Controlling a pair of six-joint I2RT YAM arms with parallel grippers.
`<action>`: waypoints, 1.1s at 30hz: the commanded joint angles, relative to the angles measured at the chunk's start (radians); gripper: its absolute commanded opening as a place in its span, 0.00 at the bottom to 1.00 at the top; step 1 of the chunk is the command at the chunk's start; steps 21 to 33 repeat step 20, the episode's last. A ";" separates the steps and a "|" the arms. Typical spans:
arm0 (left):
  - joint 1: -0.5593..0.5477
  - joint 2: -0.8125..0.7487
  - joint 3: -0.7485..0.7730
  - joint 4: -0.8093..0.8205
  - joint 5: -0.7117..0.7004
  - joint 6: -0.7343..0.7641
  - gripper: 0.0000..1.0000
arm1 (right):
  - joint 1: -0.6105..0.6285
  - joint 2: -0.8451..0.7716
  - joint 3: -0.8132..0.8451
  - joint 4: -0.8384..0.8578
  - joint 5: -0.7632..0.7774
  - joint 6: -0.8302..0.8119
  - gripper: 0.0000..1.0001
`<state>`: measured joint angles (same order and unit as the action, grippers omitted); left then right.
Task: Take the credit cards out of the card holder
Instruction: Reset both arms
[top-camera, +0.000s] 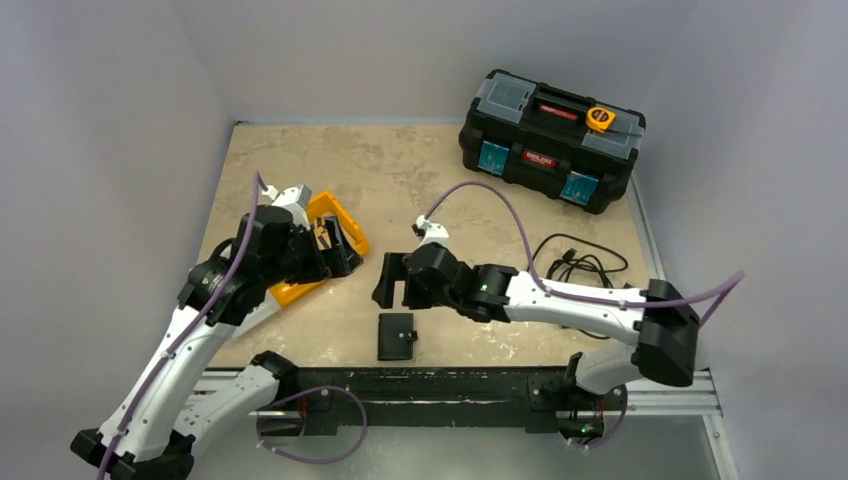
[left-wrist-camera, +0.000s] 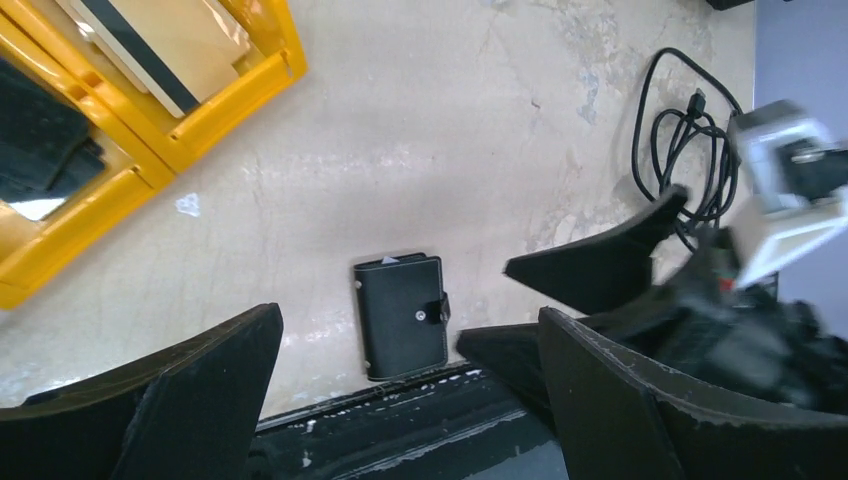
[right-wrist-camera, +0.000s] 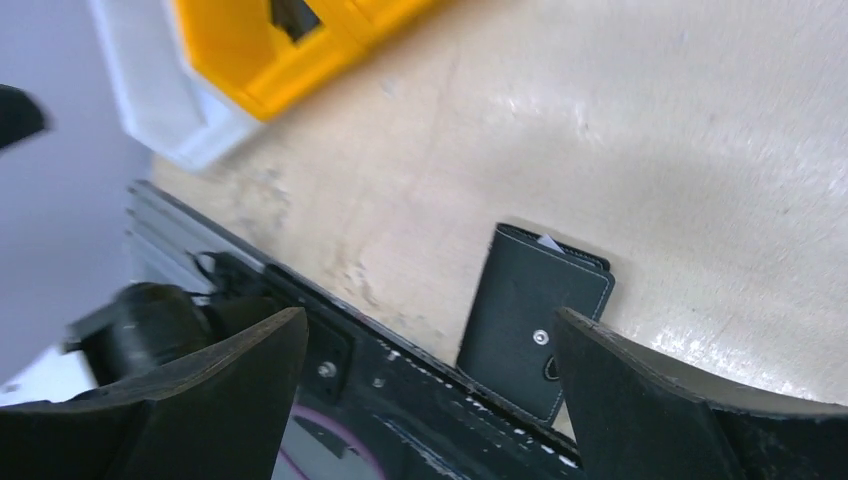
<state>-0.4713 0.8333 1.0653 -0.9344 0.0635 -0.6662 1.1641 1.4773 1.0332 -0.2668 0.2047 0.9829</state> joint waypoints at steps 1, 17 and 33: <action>0.008 -0.050 0.061 -0.055 -0.090 0.081 1.00 | -0.012 -0.138 0.065 -0.053 0.133 -0.050 0.96; 0.008 -0.082 0.086 -0.094 -0.120 0.127 1.00 | -0.014 -0.467 -0.015 -0.153 0.399 -0.055 0.99; 0.008 -0.083 0.087 -0.093 -0.120 0.125 1.00 | -0.014 -0.477 -0.018 -0.155 0.405 -0.061 0.99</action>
